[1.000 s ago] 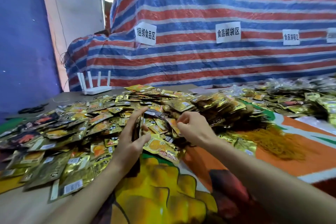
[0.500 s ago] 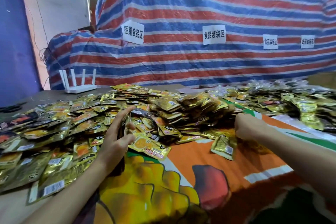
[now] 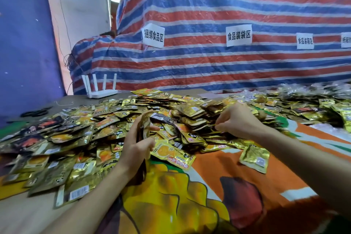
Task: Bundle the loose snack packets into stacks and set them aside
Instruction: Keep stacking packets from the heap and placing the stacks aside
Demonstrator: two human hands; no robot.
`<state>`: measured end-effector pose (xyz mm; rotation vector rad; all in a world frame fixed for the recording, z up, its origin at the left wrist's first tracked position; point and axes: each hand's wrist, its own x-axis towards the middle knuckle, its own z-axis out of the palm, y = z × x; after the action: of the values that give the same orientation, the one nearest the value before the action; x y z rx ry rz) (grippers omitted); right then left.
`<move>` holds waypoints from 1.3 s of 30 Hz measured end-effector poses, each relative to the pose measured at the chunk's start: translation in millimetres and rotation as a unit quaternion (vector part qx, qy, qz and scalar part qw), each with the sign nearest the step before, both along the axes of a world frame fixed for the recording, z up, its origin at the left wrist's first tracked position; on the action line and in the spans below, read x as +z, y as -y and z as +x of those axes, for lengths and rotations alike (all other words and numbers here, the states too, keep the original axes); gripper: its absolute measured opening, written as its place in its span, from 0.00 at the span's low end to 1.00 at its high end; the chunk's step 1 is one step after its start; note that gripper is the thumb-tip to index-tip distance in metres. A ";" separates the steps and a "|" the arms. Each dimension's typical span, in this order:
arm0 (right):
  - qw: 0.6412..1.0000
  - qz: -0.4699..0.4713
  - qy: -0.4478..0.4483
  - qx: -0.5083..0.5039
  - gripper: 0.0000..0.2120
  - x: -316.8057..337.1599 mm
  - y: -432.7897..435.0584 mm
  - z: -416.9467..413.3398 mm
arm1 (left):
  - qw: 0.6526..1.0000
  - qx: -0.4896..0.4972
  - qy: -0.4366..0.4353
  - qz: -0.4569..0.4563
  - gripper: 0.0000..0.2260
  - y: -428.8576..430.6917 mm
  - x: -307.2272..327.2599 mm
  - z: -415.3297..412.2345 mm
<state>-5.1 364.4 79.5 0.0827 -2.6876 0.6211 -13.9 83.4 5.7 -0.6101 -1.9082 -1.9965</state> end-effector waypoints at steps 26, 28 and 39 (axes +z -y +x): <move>0.676 -0.556 0.289 0.389 0.08 -46.1 117.1 -40.9 | 0.901 -0.299 0.257 0.180 0.10 18.7 19.8 5.2; 0.649 -0.566 0.307 0.404 0.08 -45.2 114.6 -39.3 | 0.892 -0.334 0.237 0.192 0.15 20.3 19.9 4.8; 0.585 -0.672 0.205 0.406 0.21 -42.4 119.6 -38.6 | 0.894 -0.330 0.246 0.176 0.09 16.7 15.3 -0.3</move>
<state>-43.7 244.8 37.1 0.8118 -1.5283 2.9870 -14.2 66.6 21.0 -0.7752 -1.6167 -3.0991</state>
